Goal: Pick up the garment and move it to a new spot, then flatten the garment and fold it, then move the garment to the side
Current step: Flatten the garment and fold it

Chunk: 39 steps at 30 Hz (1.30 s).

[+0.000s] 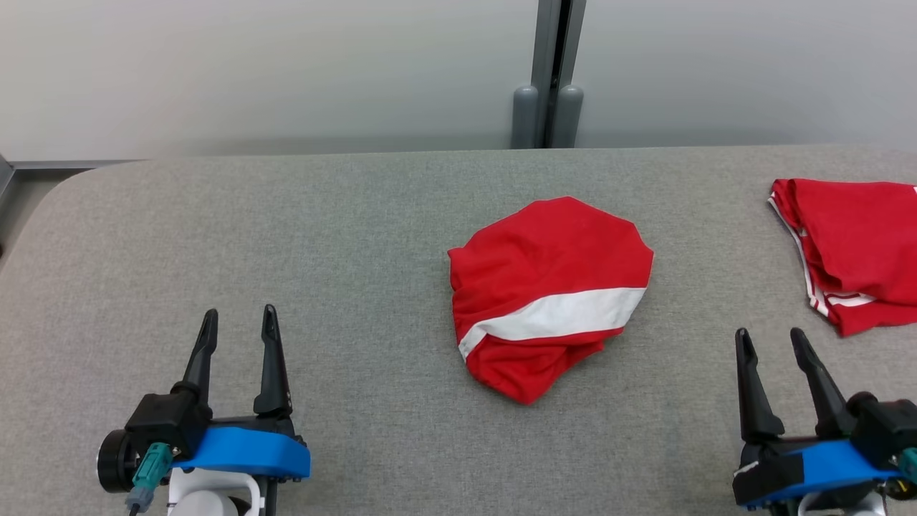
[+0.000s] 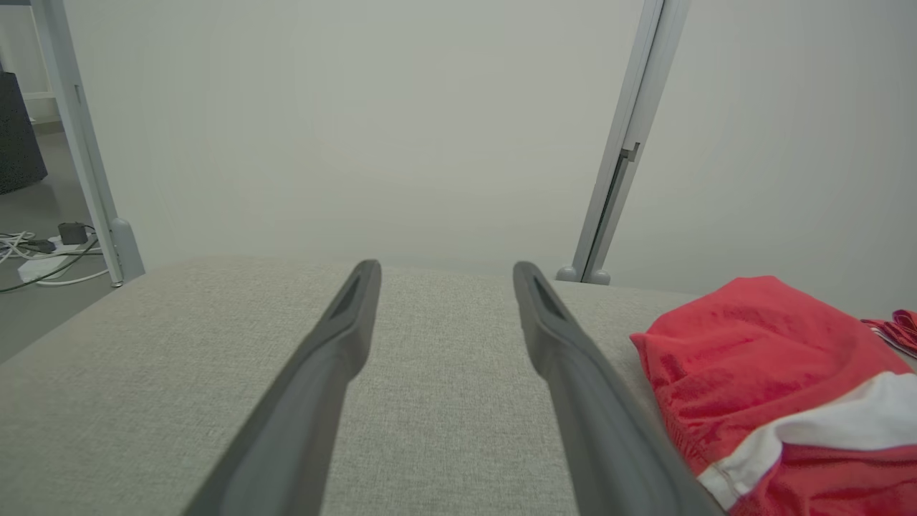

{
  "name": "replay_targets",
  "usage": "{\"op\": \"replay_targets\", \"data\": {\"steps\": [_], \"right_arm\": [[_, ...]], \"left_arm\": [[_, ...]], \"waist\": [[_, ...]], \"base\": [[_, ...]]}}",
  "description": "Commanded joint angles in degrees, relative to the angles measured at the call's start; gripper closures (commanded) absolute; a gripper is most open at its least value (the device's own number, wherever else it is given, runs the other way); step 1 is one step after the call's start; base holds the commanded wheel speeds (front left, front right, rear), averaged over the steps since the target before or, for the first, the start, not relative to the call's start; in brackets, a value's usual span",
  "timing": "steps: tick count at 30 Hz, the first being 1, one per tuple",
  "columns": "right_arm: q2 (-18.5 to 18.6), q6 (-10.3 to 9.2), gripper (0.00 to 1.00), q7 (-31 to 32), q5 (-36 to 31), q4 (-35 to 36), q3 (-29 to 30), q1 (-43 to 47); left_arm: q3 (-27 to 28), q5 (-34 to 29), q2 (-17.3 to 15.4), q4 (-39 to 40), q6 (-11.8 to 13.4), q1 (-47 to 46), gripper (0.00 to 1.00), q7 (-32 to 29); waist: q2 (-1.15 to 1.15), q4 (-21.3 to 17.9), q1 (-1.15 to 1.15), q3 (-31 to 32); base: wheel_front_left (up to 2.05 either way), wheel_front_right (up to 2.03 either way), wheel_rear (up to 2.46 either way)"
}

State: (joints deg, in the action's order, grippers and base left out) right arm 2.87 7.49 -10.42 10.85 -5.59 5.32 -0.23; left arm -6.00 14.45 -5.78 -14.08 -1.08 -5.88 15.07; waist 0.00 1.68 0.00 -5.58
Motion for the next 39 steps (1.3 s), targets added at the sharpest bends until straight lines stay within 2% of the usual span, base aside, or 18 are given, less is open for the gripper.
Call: {"op": "replay_targets", "data": {"steps": [1, 9, 19, 31, 32, 33, 39], "right_arm": [[0.04, 0.01, 0.00, 0.26, -1.05, -0.32, 0.26, -1.47], [1.66, 0.01, 0.00, 2.55, -4.98, -6.52, -0.67, -10.78], [6.21, 0.01, 0.00, 0.76, -8.07, -25.02, -1.60, -22.27], [6.00, 0.01, 0.00, -1.86, -10.20, -45.20, -7.24, -33.99], [6.03, 0.01, 0.56, -2.09, -10.19, -46.38, -7.71, -34.62], [6.05, 0.01, 1.00, -2.38, -10.00, -47.52, -8.09, -35.10], [6.62, -0.01, 1.00, -4.46, -7.72, -49.20, -8.52, -36.41]], "left_arm": [[0.53, -0.62, 0.13, 0.41, -0.45, -0.74, 0.00, 0.13], [0.55, -1.81, 1.65, 0.95, -1.71, -3.45, 0.00, 0.13], [-0.95, -1.67, 2.79, 1.86, -2.25, -7.99, 0.00, 0.13], [-1.79, -0.62, 2.93, 1.90, -1.53, -10.08, 0.00, 0.13], [-2.03, -0.42, 2.93, 1.98, -1.40, -10.13, 0.00, 0.13], [-2.20, -0.34, 2.93, 2.05, -1.36, -10.10, 0.00, 0.13], [-1.94, -0.11, 2.93, 1.75, -0.78, -8.49, 0.00, 0.13]], "waist": [[0.00, 0.30, 0.00, -0.40], [0.00, 2.65, 0.00, -4.09], [0.00, 7.16, 0.00, -10.27], [0.00, 9.56, 0.00, -12.42], [0.00, 9.67, 0.00, -12.39], [0.00, 9.74, 0.00, -12.38], [0.00, 8.44, 0.00, -10.92]], "base": [[0.00, 0.00, 0.00], [0.00, 0.00, 0.00], [0.00, 0.00, 0.00], [0.00, 0.00, 0.00], [0.00, 0.00, 0.00], [0.00, 0.00, 0.00], [0.00, 0.00, 0.00]]}}
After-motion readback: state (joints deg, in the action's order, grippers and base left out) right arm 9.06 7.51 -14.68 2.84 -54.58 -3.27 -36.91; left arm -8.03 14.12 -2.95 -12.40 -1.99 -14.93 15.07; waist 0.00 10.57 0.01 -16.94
